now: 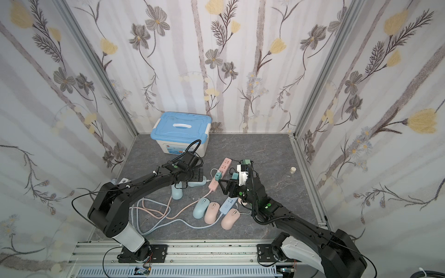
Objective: Unplug the wireless mouse
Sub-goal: Pick up the mouse from the center of the board.
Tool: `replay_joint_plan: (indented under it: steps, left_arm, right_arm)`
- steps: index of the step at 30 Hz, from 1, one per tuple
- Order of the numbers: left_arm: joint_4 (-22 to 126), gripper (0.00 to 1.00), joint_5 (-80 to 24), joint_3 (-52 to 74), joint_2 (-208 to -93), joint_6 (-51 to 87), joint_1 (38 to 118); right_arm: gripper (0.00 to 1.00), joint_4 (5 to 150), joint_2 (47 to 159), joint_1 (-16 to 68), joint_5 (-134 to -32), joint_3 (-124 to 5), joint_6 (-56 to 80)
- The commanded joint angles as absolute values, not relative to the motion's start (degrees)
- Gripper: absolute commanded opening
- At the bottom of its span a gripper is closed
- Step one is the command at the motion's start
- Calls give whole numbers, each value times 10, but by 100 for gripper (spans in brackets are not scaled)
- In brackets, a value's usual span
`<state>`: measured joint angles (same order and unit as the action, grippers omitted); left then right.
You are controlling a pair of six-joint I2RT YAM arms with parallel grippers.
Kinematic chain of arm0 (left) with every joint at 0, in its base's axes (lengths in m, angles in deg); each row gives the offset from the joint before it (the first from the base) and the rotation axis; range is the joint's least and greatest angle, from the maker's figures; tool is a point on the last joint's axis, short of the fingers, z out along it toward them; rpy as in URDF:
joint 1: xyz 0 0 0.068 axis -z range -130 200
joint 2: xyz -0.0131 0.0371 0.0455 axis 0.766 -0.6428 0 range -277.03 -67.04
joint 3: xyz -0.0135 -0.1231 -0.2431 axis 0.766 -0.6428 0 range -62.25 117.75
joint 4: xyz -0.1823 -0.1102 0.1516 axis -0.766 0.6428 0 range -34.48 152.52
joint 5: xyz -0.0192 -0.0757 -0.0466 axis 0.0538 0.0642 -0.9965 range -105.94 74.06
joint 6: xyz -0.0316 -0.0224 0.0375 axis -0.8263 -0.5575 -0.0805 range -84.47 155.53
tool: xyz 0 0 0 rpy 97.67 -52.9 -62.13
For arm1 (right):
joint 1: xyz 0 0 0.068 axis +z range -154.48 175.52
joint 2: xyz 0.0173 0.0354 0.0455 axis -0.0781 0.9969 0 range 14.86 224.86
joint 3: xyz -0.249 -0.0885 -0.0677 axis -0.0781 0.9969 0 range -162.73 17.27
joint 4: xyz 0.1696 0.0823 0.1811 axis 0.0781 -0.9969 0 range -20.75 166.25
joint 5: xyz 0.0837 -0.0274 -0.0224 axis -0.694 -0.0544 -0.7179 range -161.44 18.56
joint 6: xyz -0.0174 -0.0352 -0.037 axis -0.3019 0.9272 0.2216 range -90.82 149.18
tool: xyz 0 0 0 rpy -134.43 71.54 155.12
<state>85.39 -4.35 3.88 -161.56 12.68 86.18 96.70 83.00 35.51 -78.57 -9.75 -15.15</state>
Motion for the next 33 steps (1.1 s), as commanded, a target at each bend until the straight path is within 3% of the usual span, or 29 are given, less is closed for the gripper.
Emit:
replay_joint_plan:
  steps: [1, 7, 14, 18, 24, 33]
  left_arm:
    - [923, 95, 13, 45, -1623, 165, 858]
    - [811, 84, -67, 71, -1655, 168, 845]
    - [818, 71, -96, 174, -1778, 182, 840]
    - [799, 71, -127, 148, -1778, 162, 836]
    - [711, 83, -234, 41, -1718, 147, 837]
    - [724, 85, -193, -26, -1663, 149, 853]
  right_arm:
    - [79, 996, 828, 353, -786, -96, -157]
    - [79, 984, 809, 347, -788, -92, -156]
    - [79, 978, 768, 342, -784, -63, -164]
    - [79, 974, 752, 334, -783, -58, -162]
    - [79, 984, 756, 316, -795, -58, -162]
    - [80, 1005, 772, 309, -807, -50, -169]
